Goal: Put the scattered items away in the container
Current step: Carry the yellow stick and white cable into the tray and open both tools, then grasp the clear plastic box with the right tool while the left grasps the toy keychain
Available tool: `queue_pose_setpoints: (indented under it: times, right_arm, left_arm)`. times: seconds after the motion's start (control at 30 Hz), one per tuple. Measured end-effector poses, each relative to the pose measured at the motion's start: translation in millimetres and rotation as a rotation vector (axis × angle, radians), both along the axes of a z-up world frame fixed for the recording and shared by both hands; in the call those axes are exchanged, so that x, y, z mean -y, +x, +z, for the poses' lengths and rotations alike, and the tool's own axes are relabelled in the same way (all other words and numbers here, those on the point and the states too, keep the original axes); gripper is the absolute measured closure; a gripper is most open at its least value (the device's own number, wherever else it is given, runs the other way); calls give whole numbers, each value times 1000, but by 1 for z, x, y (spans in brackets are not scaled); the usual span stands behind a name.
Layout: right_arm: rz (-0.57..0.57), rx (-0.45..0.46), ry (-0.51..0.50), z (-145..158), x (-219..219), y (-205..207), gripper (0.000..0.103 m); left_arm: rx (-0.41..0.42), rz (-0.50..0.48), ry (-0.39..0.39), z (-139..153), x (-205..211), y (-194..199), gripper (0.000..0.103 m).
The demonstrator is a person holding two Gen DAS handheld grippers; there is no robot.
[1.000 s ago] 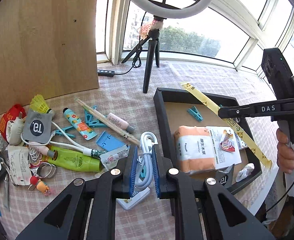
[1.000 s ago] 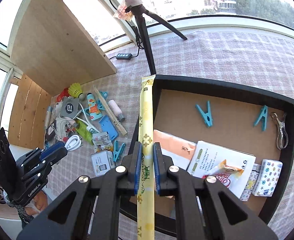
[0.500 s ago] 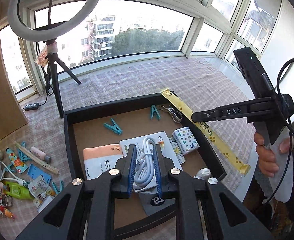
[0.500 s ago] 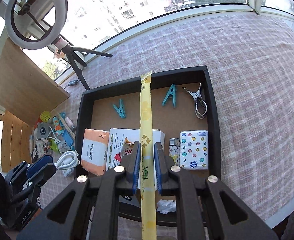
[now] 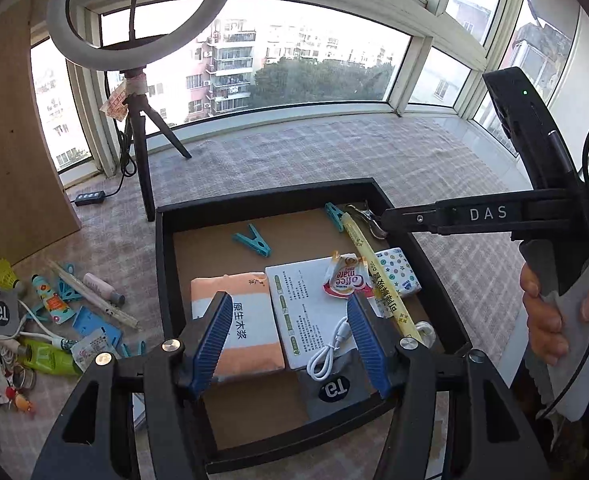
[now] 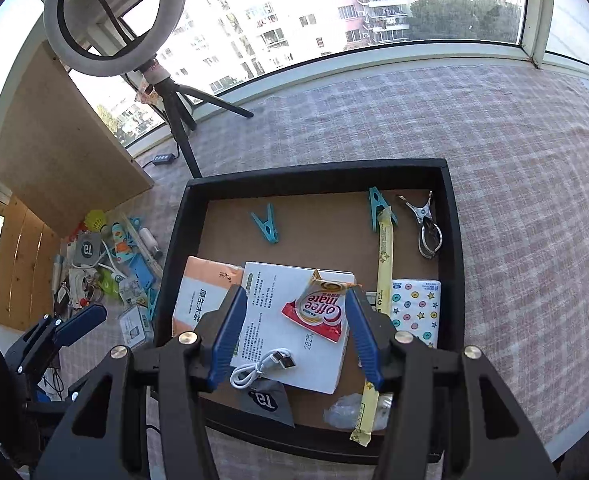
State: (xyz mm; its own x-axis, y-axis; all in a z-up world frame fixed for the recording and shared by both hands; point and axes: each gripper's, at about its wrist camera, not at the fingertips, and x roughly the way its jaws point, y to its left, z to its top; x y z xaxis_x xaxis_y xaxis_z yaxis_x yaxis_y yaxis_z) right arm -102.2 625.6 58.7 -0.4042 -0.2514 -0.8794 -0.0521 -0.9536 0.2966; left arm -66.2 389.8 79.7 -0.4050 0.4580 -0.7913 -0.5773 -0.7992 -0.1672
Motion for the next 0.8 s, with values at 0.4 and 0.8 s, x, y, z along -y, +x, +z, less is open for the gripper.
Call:
queue_pose_setpoints:
  times: [0.4, 0.8]
  right_arm:
    - [228, -23, 20, -17, 121, 15, 52]
    - [424, 75, 2, -59, 273, 23, 48]
  left_arm:
    - [68, 391, -83, -51, 196, -14, 46]
    - [207, 669, -50, -114, 330, -23, 47]
